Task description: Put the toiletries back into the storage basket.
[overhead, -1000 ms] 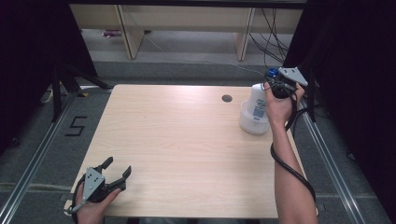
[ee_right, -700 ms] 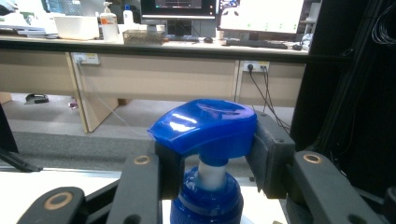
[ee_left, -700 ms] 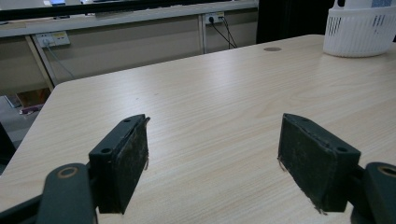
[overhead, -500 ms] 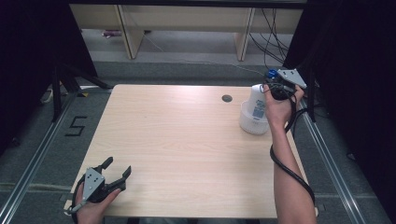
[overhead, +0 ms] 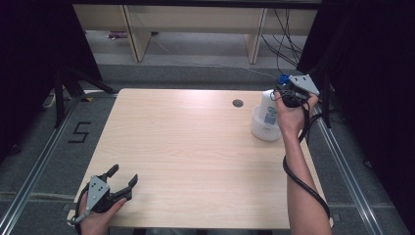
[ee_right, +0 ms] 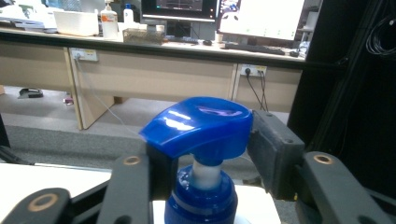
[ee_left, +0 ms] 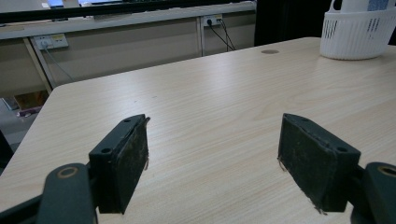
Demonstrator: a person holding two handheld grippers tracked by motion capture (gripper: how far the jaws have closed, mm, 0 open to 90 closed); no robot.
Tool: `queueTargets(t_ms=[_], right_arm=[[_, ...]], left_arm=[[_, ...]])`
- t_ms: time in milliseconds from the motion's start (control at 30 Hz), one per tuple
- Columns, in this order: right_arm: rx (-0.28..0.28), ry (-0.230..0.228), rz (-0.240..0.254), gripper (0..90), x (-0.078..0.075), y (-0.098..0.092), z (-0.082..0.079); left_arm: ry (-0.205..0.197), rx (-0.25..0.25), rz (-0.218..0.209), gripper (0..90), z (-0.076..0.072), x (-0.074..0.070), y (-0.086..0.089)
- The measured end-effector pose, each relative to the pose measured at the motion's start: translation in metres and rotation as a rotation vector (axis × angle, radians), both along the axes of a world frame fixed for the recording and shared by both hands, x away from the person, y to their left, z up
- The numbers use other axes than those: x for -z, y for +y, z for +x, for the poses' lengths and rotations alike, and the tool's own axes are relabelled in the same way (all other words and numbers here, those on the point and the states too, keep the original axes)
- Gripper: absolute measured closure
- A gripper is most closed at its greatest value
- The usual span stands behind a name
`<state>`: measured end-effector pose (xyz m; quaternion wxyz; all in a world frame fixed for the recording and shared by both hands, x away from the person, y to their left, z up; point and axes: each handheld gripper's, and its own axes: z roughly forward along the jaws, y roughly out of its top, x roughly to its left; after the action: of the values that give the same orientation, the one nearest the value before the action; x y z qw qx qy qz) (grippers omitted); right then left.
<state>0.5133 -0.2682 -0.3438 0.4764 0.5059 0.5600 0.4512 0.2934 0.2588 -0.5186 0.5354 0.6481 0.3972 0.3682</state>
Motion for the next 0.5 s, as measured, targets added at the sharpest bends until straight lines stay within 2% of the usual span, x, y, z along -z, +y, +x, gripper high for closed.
queueTargets(t_ms=[133,367,500], right_arm=[[0.004,0.006,0.005,50.0,0.0000,-0.0001,-0.0010],[0.026,0.022,0.015,35.9,-0.0010,-0.0009,-0.0029],[0.023,0.030,0.001,31.5,-0.0017,-0.0017,-0.0040]], left_arm=[[0.000,0.002,0.002,23.8,0.0000,0.0001,-0.0003],[-0.010,0.010,-0.006,23.8,0.0016,0.0010,-0.0018],[-0.003,0.008,-0.001,23.8,0.0009,0.0006,-0.0021]])
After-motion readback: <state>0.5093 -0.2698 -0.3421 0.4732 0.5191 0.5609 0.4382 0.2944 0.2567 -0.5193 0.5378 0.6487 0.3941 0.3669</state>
